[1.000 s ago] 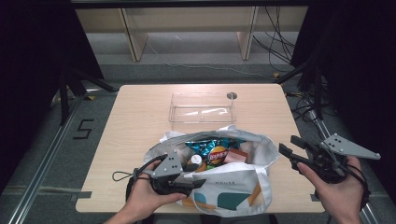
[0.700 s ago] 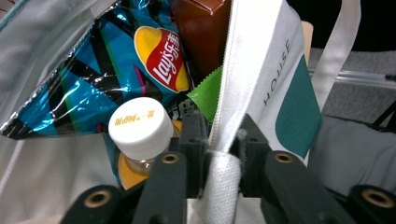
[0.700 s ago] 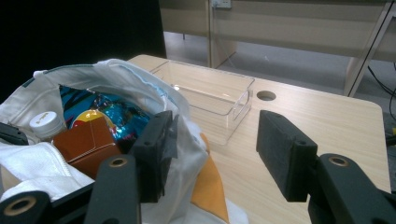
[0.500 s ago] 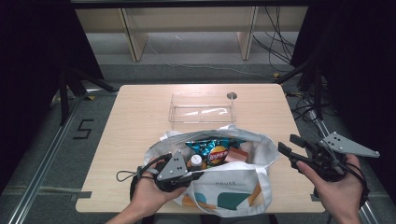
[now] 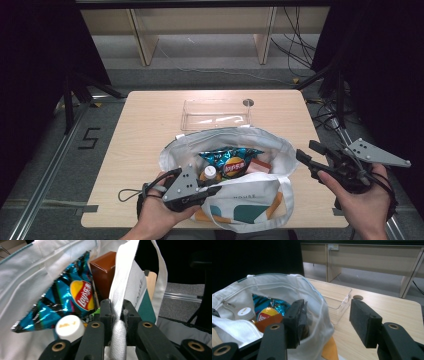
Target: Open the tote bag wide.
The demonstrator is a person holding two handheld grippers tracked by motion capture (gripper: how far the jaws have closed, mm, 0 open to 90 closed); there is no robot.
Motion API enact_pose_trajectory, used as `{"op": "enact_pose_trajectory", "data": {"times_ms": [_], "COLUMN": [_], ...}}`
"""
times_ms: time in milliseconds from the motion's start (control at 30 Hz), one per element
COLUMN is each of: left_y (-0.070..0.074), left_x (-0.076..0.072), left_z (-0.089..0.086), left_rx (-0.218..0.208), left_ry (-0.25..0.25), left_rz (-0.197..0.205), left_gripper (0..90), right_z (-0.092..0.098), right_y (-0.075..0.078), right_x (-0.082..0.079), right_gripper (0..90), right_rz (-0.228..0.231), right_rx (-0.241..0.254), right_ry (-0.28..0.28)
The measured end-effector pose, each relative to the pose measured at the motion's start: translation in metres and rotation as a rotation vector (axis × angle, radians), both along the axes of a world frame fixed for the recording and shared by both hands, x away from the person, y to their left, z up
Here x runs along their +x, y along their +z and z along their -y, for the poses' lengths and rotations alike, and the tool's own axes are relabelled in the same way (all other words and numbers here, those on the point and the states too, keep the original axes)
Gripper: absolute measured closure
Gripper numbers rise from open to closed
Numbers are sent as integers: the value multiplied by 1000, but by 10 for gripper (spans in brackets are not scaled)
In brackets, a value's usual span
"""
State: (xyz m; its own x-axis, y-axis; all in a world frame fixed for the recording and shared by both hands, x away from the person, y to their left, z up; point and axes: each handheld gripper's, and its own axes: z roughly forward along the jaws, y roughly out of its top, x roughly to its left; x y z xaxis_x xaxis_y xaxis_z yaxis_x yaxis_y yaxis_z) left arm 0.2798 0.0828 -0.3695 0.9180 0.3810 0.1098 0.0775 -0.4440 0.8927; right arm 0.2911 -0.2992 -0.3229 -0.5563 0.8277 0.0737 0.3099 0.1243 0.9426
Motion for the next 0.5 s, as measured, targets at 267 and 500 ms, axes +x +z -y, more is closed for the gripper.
{"op": "enact_pose_trajectory", "data": {"times_ms": [267, 500], "left_y": [-9, -6], "left_x": [-9, -12], "left_z": [5, 7], "left_rx": [10, 16], "left_ry": [-31, -55], "left_rz": [-26, 4], "left_gripper": [808, 808], "right_z": [-9, -12], "right_y": [-5, -11], "right_x": [2, 3], "right_gripper": [500, 570], "right_rz": [-49, -56], "right_rx": [-1, -54], "right_ry": [13, 34]}}
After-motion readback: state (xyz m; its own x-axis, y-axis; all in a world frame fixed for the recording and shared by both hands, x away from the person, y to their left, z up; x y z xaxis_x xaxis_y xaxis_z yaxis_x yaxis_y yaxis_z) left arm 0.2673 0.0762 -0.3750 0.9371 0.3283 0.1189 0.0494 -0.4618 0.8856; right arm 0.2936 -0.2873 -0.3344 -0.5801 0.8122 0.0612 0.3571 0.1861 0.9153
